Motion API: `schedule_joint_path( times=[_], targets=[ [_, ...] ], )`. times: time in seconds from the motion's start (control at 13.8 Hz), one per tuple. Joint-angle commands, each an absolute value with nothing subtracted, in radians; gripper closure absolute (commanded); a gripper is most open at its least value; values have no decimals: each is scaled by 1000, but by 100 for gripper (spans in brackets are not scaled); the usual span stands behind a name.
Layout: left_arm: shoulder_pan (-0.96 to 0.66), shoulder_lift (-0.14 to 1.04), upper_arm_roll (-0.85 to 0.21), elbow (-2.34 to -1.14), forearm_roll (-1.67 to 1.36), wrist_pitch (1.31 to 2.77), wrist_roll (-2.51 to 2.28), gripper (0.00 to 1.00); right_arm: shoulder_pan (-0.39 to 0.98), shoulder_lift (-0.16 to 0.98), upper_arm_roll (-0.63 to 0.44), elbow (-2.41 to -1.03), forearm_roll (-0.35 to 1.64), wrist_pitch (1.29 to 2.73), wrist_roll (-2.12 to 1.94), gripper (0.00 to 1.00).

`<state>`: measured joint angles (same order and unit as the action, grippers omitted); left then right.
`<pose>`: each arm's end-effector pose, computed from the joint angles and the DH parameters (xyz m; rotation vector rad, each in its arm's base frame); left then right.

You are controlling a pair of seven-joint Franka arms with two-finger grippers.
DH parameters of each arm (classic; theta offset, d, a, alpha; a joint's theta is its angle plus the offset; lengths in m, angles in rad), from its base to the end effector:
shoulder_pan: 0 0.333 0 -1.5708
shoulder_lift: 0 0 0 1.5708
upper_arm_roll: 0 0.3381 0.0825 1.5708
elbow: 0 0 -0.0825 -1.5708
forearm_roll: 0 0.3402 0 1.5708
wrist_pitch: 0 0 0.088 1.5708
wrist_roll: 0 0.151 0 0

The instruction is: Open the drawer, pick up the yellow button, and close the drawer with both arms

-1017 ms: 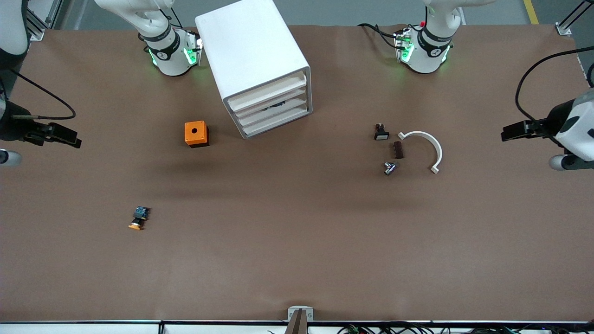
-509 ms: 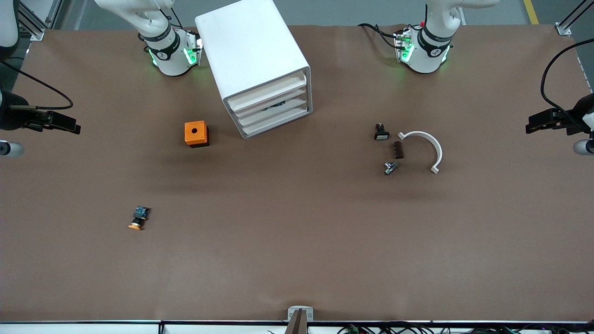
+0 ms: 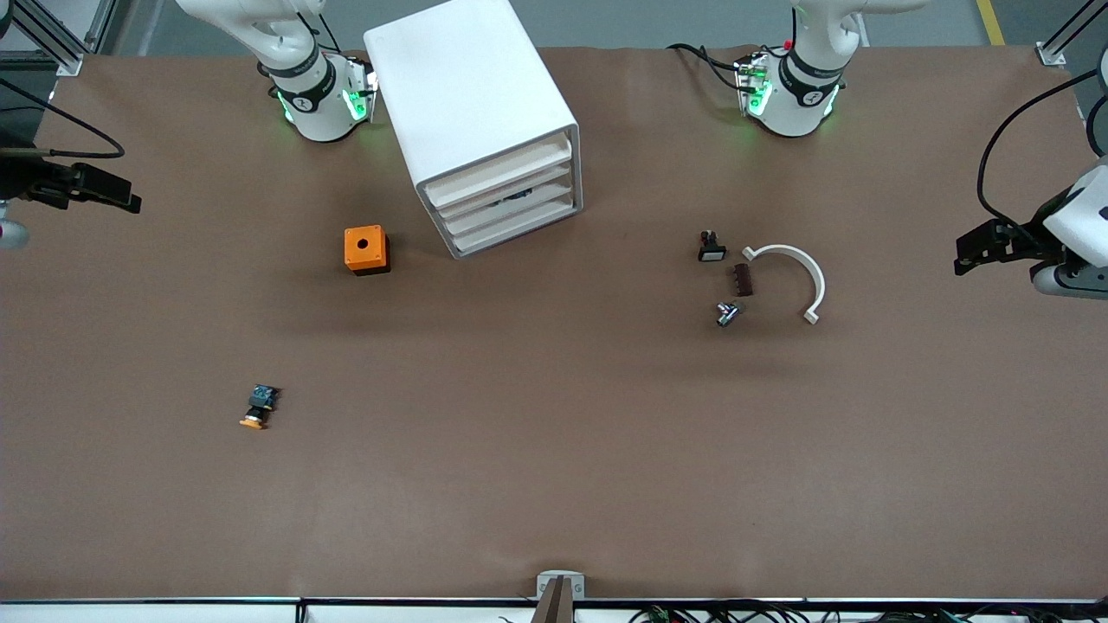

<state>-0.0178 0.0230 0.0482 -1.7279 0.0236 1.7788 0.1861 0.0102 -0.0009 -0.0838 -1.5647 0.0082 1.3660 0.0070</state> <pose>0.5316 0.0190 0.5409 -3.1042 0.2493 -0.0391 0.4772 -0.0338 0.5907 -3.1091 0.1240 0.3081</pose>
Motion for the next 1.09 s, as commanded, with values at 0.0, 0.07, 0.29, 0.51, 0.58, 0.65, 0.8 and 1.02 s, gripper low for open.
schedule_joint_path(
  times=[0.0, 0.07, 0.29, 0.51, 0.58, 0.65, 0.8, 1.02],
  targets=[
    [29, 24, -8, -1695, 37, 1789, 193, 0, 15, -37, -86, -1592, 3, 1397, 23, 0],
    [25, 29, -8, -1672, 37, 1789, 186, 0, 15, -43, -87, -1598, 3, 1414, 23, 0],
    [11, 44, -15, -1576, 34, 1778, 181, 0, 12, -116, -87, -1686, 3, 1498, 21, 0],
    [11, 38, -37, -1557, 32, 1760, 179, 0, -11, -137, -87, -1703, 2, 1539, -4, 0],
    [11, 35, -37, -1555, 25, 1731, 183, 0, -11, -138, -87, -1701, 0, 1539, -12, 0],
    [11, 34, -37, -1554, 8, 1720, 181, 0, -11, -140, -87, -1701, -6, 1539, -12, 0],
    [11, 40, -37, -1543, 3, 1720, 183, 0, -6, -140, -84, -1698, -11, 1540, -14, 0],
    [11, 55, -35, -1513, -11, 1718, 180, 0, -3, -135, -84, -1700, -12, 1555, -14, 0]
  ],
)
